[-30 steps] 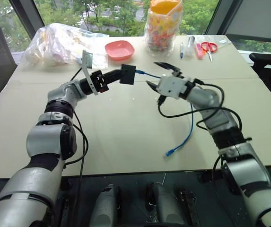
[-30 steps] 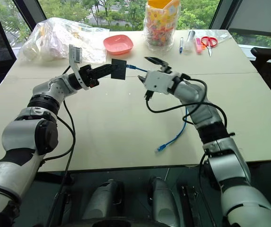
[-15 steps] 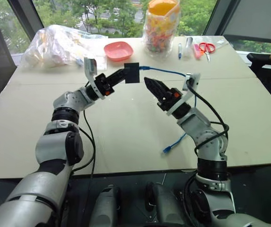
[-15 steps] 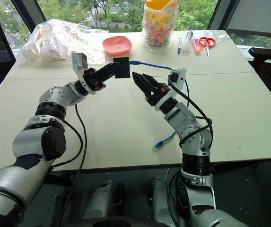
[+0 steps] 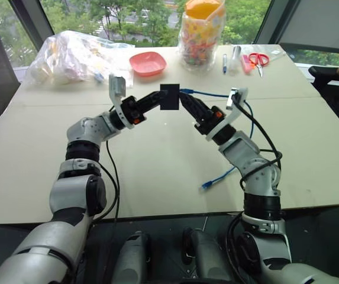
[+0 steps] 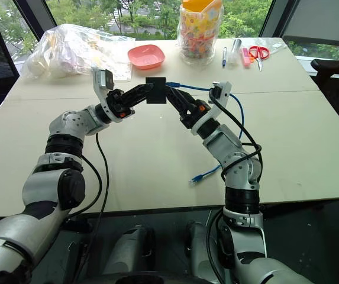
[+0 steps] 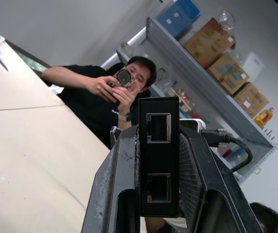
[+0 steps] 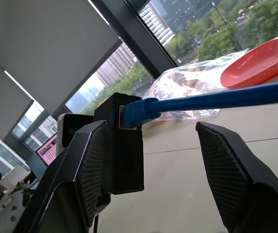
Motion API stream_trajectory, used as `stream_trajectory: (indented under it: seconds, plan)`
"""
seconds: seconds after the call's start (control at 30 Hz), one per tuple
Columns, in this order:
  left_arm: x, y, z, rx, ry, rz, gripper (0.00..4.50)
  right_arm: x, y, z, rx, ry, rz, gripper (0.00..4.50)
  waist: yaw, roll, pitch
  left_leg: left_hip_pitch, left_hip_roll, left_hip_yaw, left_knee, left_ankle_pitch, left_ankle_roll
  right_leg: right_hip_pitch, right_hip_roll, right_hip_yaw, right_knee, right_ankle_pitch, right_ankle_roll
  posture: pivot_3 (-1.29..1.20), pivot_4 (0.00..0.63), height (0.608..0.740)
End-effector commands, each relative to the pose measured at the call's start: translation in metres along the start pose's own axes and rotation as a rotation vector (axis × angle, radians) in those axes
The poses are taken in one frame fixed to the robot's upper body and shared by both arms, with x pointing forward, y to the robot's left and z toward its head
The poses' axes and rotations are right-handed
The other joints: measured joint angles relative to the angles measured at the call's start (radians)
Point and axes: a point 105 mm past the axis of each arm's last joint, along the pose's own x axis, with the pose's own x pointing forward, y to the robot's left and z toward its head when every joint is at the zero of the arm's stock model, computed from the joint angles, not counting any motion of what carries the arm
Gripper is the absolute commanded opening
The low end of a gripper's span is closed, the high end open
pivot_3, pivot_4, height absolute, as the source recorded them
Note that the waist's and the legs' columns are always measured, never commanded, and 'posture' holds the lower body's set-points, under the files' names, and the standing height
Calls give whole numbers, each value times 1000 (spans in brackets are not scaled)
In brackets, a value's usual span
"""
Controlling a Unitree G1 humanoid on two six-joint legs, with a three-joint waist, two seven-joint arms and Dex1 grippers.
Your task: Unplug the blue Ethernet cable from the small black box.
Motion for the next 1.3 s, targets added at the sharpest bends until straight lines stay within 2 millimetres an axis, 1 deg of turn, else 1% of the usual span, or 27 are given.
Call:
stream_trajectory:
  seconds: [0.03,0.3,0.37,0.4,0.47,0.53,0.73,0.83,0.93,0.97,1.03,1.1,1.17,1.23,1.3]
  plan:
    - [4,-10,6,32,-11,-50,478,4,11,13,-5,-51,53,3032,0,0,0,0,0,0,0,0,0,0,0,0,0,0,0,0,150,740]
    - [5,-10,4,30,-4,-52,478,4,14,12,-24,-55,62,3032,0,0,0,0,0,0,0,0,0,0,0,0,0,0,0,0,150,740]
    - [5,-11,4,30,-6,-54,478,4,14,9,-34,-53,64,2520,0,0,0,0,0,0,0,0,0,0,0,0,0,0,0,0,150,740]
    - [5,-11,4,30,-6,-55,478,4,14,8,-35,-54,66,2150,0,0,0,0,0,0,0,0,0,0,0,0,0,0,0,0,150,740]
    - [6,-12,2,29,1,-62,478,5,17,7,-26,-55,83,1160,0,0,0,0,0,0,0,0,0,0,0,0,0,0,0,0,150,740]
    - [7,-12,0,29,7,-66,478,6,21,6,-4,-56,106,51,0,0,0,0,0,0,0,0,0,0,0,0,0,0,0,0,150,740]
    - [8,-14,-2,23,7,-76,478,7,34,0,135,-24,205,51,1,0,0,0,0,0,0,0,0,0,0,0,0,0,0,0,150,740]
    - [5,-14,5,46,-18,-64,478,7,27,5,174,-44,183,51,1,0,0,0,0,0,0,0,0,0,0,0,0,0,0,0,150,740]
    - [-13,-15,32,84,-111,-22,478,-1,-9,27,181,-137,27,51,-3,0,0,0,0,0,0,0,0,0,0,0,0,0,0,0,150,740]
    - [-20,-16,40,98,-142,-5,478,-5,-18,33,179,-157,-7,51,-4,0,0,0,0,0,0,0,0,-1,0,0,0,0,0,0,150,740]
    - [-31,-17,52,115,-185,22,478,-11,-28,41,176,-175,-37,51,-2,0,0,0,1,0,0,0,0,-1,0,0,0,0,0,0,150,740]
    - [-38,-16,58,129,-210,41,478,-15,-34,48,172,-188,-54,51,-1,0,0,-1,0,0,-1,0,0,-1,0,0,0,0,0,0,150,740]
    - [-40,-16,61,136,-224,52,478,-17,-38,53,165,-195,-67,51,2,0,0,-2,0,0,-1,0,0,-2,0,0,-1,0,0,0,150,740]
    - [-38,-14,59,157,-212,71,478,-17,-42,56,123,-184,-92,51,5,0,0,-2,0,0,-1,0,0,-2,0,0,-1,0,0,0,150,740]
    - [-31,-7,53,211,-183,122,478,-16,-53,60,49,-159,-154,51,5,0,0,-2,-1,0,-1,0,0,-1,-1,0,-1,0,0,0,150,740]
